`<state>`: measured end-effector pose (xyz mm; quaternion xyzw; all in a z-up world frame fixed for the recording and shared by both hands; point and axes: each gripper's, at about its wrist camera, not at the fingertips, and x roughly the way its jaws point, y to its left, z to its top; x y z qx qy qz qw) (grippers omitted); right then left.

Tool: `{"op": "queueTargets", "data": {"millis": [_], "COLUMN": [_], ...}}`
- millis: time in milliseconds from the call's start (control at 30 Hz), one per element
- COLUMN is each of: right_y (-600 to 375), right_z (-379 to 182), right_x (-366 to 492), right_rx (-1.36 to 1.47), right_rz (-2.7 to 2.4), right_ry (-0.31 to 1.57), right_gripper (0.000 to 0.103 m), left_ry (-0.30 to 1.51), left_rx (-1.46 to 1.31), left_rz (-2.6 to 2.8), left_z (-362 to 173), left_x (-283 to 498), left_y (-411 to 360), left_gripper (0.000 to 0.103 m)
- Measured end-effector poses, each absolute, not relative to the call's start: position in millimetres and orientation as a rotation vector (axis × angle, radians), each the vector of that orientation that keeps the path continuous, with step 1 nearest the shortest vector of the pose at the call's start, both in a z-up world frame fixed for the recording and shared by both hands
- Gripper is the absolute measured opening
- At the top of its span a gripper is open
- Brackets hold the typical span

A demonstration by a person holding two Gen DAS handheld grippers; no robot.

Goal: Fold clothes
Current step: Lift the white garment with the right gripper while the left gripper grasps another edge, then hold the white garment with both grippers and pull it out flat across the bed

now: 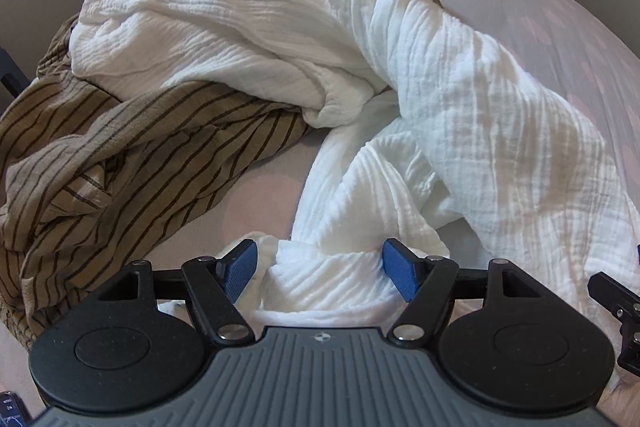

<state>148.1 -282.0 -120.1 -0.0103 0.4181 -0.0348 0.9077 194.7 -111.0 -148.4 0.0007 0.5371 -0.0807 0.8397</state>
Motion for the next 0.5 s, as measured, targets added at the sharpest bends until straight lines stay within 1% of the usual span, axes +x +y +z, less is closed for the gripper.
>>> {"op": "queueTargets", "data": {"millis": [100,167,233,267,300,333,400,467,500], "right_y": [-280,-281,-284,-285,-286,-287,-288,-293,-297], "right_z": [-129,-134,-138,-139,-140,-140,-135,-129,-125], "right_x": [167,178,187,189,191,190,183,170,163], "right_rx": [-0.019,-0.025,-0.018,-0.005,0.008,0.01,-0.021,-0.039,-0.041], "right_rz": [-0.069,-0.068,-0.052,-0.041,-0.03,-0.029,-0.048,-0.079,-0.095], "right_ry": [0.876,0.886,0.906,0.917,0.929,0.931,0.92,0.903,0.9], "right_gripper": [0.082,0.079,0.061,0.041,0.024,0.019,0.007,0.006,0.006], "left_ry": [1.149,1.138,1.119,1.109,1.1,1.094,1.09,1.086,1.08], "left_rx": [-0.029,-0.038,-0.035,-0.032,-0.032,-0.033,-0.034,-0.029,-0.015], "left_rz": [-0.17,-0.173,-0.18,-0.188,-0.205,-0.219,-0.238,-0.258,-0.269], "left_z": [-160,-164,-166,-166,-165,-165,-165,-163,-162], "left_x": [200,201,201,200,199,198,197,194,192], "left_y": [-111,-111,-113,-114,-115,-116,-118,-120,-123], "left_gripper": [0.068,0.064,0.058,0.05,0.041,0.038,0.028,0.023,0.022]}}
